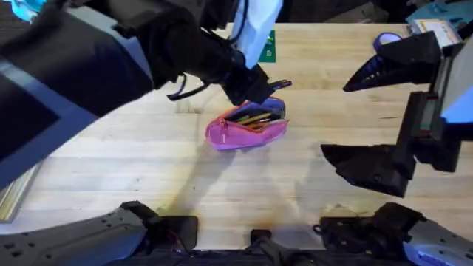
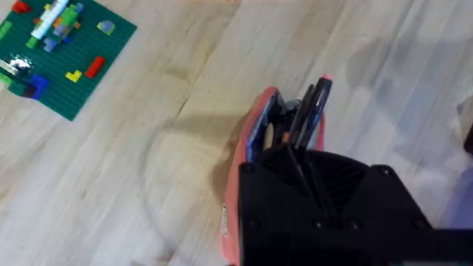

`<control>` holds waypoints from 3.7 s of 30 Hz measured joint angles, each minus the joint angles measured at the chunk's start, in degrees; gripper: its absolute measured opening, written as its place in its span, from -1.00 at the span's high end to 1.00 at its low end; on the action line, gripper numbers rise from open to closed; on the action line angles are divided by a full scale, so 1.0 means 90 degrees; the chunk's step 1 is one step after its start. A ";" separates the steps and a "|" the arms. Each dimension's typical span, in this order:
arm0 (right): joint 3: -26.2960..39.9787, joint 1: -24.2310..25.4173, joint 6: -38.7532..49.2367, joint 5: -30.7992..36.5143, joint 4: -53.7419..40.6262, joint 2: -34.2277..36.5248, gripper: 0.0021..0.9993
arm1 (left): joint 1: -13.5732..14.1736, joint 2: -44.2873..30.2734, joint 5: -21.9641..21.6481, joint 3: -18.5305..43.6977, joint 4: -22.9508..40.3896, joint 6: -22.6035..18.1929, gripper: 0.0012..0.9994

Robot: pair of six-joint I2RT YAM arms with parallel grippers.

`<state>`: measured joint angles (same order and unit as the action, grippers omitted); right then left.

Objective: Unzip the bag, pick up the pens from the table one at a time and place them inside, then zip the bag closed.

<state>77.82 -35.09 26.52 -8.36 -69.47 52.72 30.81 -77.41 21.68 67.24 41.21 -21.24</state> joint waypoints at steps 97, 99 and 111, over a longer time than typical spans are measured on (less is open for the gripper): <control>0.0000 0.0000 -0.0093 0.0121 0.0002 0.0001 -1.00 | 0.0252 0.0106 -0.1388 0.0024 0.1887 0.0345 -0.99; 0.0000 0.0000 -0.0093 0.0121 0.0002 0.0001 -1.00 | 0.0210 0.0290 -0.1385 0.0024 0.1947 0.0255 -0.99; 0.0000 0.0000 -0.0092 0.0121 0.0002 0.0001 -1.00 | -0.0590 0.1661 -0.1152 -0.0184 0.2395 -0.0856 -0.99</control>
<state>77.82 -35.09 25.69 -7.27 -69.45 52.73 25.50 -62.46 11.31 65.58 62.76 -28.95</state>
